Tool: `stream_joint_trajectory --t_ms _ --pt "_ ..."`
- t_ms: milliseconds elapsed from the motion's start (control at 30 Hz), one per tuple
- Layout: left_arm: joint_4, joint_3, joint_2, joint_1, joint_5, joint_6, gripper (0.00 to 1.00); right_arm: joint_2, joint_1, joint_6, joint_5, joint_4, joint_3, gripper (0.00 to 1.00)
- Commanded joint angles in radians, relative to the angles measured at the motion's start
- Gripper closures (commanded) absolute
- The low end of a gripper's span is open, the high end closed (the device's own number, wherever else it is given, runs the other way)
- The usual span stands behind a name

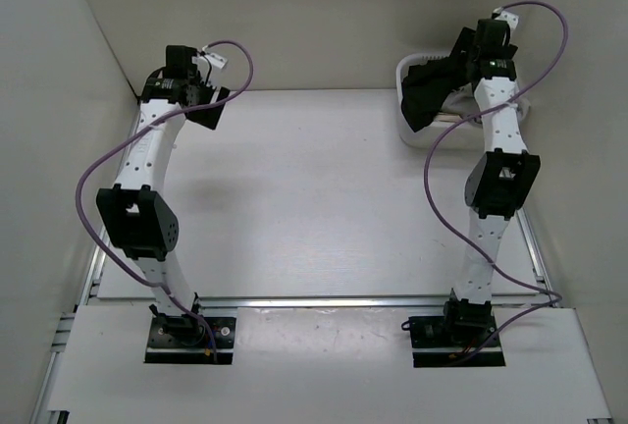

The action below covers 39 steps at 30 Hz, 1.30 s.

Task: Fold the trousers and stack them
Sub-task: Grab the trousers from the pile

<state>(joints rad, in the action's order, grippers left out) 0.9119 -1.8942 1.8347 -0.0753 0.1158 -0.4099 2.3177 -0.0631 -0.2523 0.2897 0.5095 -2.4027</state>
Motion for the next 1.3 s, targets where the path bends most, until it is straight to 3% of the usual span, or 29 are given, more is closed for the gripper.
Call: stream_joint_trajectory --t_ms 0,200,300,467,533,600,633,700,733,767,933,1267 --pt "-0.005 -0.008 0.015 0.0 0.015 0.005 0.05 -0.13 -0.012 0.022 0.114 -0.025 0.053 0.04" --pt "-0.005 0.001 0.049 0.0 0.025 -0.004 0.05 0.028 -0.021 0.036 0.08 -0.101 -0.113 0.01" --pt "-0.005 0.01 0.049 0.0 0.034 -0.013 0.03 0.089 -0.043 -0.014 0.036 -0.204 -0.069 0.01" --pt "-0.005 0.021 0.07 0.0 0.044 -0.023 0.03 0.221 -0.052 -0.08 0.012 -0.291 -0.142 0.02" --pt "-0.005 0.03 0.081 0.0 0.044 -0.023 0.03 0.258 -0.052 -0.081 -0.009 -0.327 -0.156 0.22" --pt "-0.005 0.03 0.081 0.0 0.044 -0.023 0.03 0.258 -0.052 -0.081 0.003 -0.336 -0.167 0.35" --pt "-0.005 0.03 0.092 0.0 0.044 -0.023 0.03 0.258 -0.052 -0.081 0.029 -0.336 -0.15 0.49" --pt "-0.005 0.03 0.092 -0.009 0.053 -0.023 0.03 0.227 -0.052 -0.044 0.029 -0.336 -0.136 0.63" --pt "-0.005 0.03 0.092 -0.009 0.053 -0.023 0.03 0.191 -0.052 -0.033 0.013 -0.345 -0.125 0.87" --pt "-0.005 0.03 0.092 -0.009 0.053 -0.023 0.03 0.165 -0.052 -0.024 0.012 -0.345 -0.125 0.94" --pt "0.004 0.049 0.061 -0.018 0.053 -0.014 0.03 -0.048 0.003 0.131 0.04 -0.367 -0.059 0.99" --pt "0.013 0.128 -0.057 -0.018 -0.031 0.014 0.02 -0.383 0.077 0.191 -0.012 -0.333 -0.001 1.0"
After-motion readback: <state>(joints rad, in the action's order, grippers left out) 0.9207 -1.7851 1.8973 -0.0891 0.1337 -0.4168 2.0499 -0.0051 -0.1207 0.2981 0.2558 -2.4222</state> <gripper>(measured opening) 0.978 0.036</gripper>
